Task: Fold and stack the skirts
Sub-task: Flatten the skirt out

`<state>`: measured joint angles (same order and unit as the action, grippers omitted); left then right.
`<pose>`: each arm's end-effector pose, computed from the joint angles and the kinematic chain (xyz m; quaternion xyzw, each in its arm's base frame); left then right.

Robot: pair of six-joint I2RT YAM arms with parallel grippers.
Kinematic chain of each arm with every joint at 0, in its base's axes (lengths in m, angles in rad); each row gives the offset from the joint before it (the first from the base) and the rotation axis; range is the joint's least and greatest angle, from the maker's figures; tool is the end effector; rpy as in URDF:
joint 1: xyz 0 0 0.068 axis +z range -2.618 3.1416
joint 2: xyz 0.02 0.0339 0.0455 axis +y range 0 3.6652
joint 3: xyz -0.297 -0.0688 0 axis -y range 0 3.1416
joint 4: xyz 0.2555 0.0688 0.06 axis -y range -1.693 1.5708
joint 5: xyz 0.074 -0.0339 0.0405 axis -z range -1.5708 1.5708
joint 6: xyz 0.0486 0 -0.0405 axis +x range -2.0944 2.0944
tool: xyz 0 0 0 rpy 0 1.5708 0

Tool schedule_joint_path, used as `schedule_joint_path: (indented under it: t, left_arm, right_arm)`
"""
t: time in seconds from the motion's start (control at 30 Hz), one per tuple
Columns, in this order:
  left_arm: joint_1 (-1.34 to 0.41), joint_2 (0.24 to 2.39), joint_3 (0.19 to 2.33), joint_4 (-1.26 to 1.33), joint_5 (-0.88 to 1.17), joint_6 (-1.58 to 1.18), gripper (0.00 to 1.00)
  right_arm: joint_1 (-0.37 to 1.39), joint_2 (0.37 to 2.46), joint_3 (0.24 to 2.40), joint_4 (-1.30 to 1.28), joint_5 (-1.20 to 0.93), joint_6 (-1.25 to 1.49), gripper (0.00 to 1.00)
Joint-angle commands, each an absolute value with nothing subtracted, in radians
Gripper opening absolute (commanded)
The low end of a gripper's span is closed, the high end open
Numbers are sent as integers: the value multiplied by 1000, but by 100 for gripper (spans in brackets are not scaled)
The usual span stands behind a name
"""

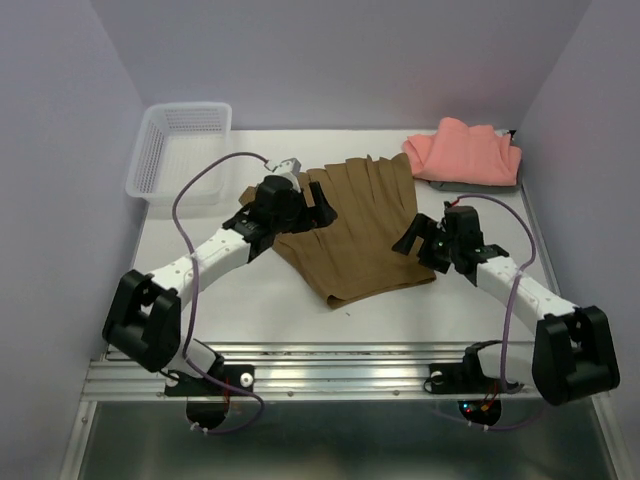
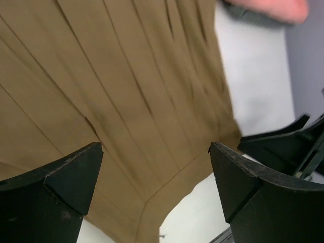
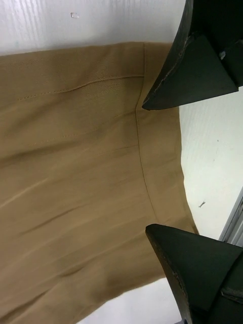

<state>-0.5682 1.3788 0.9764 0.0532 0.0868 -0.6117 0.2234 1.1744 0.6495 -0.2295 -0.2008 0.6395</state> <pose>0.2817 -0.1849 0.3183 0.0071 0.8188 -0.3483 0.4564 0.2369 0.0638 0.2281 0.1497 0.9017 0.2487 0.3203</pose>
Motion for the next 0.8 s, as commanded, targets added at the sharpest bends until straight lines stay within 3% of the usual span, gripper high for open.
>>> schedule_joint_path:
  t: [0.0, 0.2, 0.47, 0.77]
  left_arm:
    - [-574, 1457, 945, 92, 299, -511, 99]
    - [-609, 1459, 706, 138, 413, -529, 99]
    - [-655, 1486, 545, 175, 430, -614, 96]
    - [-664, 1321, 578, -221, 226, -643, 94]
  right_arm:
    - [229, 1285, 698, -107, -239, 632, 100]
    - [229, 1342, 602, -153, -212, 600, 100]
    - [238, 1261, 413, -187, -390, 700, 100]
    - [238, 1074, 675, -400, -192, 572, 100]
